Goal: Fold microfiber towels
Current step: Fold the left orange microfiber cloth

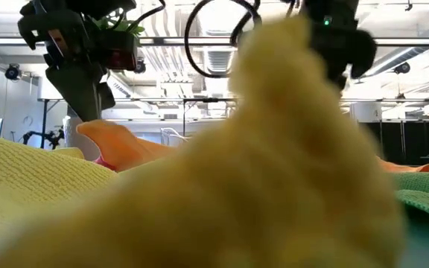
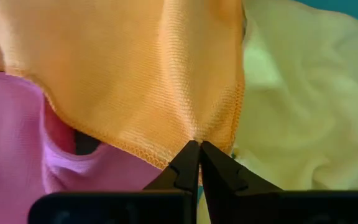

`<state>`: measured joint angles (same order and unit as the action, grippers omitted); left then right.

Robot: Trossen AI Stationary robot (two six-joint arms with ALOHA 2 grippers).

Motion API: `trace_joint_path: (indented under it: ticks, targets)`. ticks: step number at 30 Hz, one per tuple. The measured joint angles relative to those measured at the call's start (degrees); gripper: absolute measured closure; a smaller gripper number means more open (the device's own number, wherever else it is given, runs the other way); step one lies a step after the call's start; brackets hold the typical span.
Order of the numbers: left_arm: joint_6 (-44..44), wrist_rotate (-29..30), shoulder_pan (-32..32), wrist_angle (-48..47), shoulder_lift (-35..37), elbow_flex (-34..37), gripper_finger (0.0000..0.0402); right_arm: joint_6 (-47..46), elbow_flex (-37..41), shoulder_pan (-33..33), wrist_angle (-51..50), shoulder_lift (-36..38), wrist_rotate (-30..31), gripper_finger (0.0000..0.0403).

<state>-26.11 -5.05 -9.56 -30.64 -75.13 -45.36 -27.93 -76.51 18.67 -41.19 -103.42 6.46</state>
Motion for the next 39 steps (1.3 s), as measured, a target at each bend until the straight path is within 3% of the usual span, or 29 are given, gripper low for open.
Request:
trace_joint_path:
  ticks: [10, 26, 33, 39]
  targets:
    - [-0.01, -2.24, -0.86, 0.72, 0.04, -1.68, 0.0401, -6.67, -7.07, 3.8, -14.33, 3.35, 5.14, 0.0394]
    - [-10.99, -13.35, -8.1, 3.48, 0.07, -6.62, 0.0401, -12.71, -7.21, 10.3, -18.24, 13.09, 7.23, 0.0394]
    - [-11.14, -12.66, -9.04, 3.39, -0.53, -9.4, 0.0401, -18.6, -7.21, 13.57, -18.52, 12.78, 7.67, 0.0394]
    - [-10.96, -4.03, -7.89, 2.83, -1.72, -8.96, 0.0401, -19.65, -6.42, 12.06, -19.84, 10.84, 14.62, 0.0394]
